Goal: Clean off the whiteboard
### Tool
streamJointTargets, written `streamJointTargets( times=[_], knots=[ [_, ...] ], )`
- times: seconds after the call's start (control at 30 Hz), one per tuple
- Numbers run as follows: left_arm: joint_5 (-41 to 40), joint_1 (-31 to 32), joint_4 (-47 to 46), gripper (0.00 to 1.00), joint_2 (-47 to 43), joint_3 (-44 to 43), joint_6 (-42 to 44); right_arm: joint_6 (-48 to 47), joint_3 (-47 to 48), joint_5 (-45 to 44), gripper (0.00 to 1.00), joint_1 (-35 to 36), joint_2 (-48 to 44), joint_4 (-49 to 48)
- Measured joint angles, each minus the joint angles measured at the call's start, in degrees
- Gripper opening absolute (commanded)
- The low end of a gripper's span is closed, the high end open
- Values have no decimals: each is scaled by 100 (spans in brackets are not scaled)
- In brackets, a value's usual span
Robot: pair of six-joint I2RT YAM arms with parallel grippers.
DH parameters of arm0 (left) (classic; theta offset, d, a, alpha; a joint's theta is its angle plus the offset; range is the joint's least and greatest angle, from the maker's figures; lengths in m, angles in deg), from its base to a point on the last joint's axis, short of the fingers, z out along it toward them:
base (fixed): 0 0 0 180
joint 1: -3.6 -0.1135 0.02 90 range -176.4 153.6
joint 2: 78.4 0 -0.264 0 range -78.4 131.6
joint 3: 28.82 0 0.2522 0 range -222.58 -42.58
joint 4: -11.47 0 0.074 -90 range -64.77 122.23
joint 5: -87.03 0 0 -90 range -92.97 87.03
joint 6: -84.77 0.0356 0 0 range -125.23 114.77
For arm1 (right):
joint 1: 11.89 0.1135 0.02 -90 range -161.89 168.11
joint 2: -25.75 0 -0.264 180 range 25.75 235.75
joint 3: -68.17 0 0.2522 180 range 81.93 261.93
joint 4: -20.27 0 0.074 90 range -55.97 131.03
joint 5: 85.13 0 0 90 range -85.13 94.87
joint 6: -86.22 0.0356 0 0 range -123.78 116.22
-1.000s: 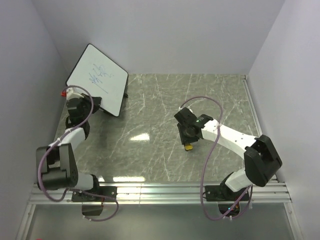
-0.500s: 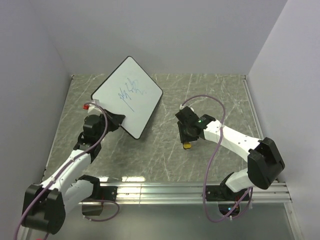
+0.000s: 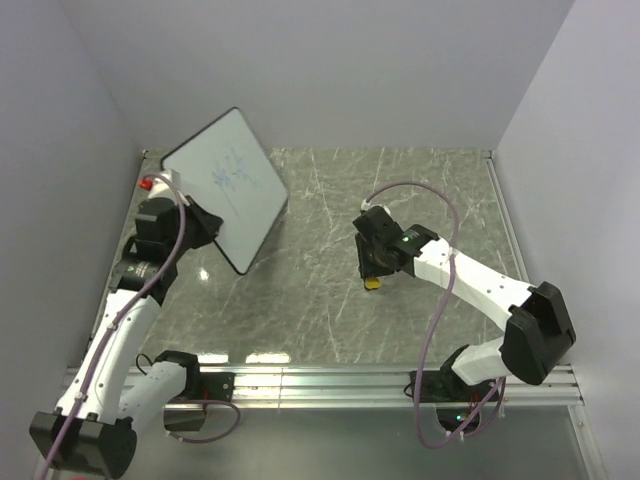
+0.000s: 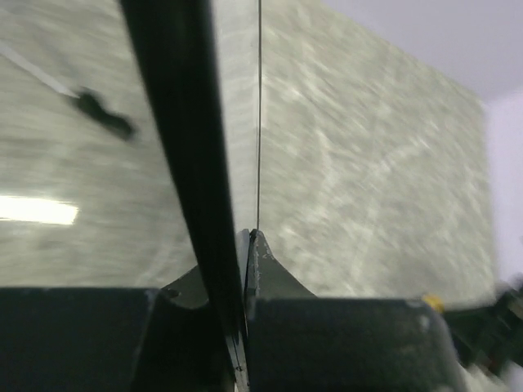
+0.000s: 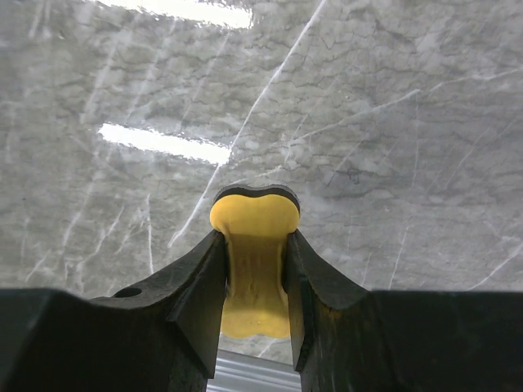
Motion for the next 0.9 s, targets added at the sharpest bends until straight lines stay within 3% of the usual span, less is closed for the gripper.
streamJointTargets(
  times=[0.2,0.33,0.6,0.9],
  knots=[
    [-765,-640,774,0,-223,-485,411,9,9,-9,0,2,-402,118],
    [-1071,-675,1257,0,-289,-841,649,44,-2,0,0,2,-503,129],
    [-868,-573,1926,0,-11,-1895,874,133,-13,13,0,2,-544,155],
    [-1585,-245,1845,0,282,-2656,1390,238,-120,52,0,2,-708,153]
  ],
)
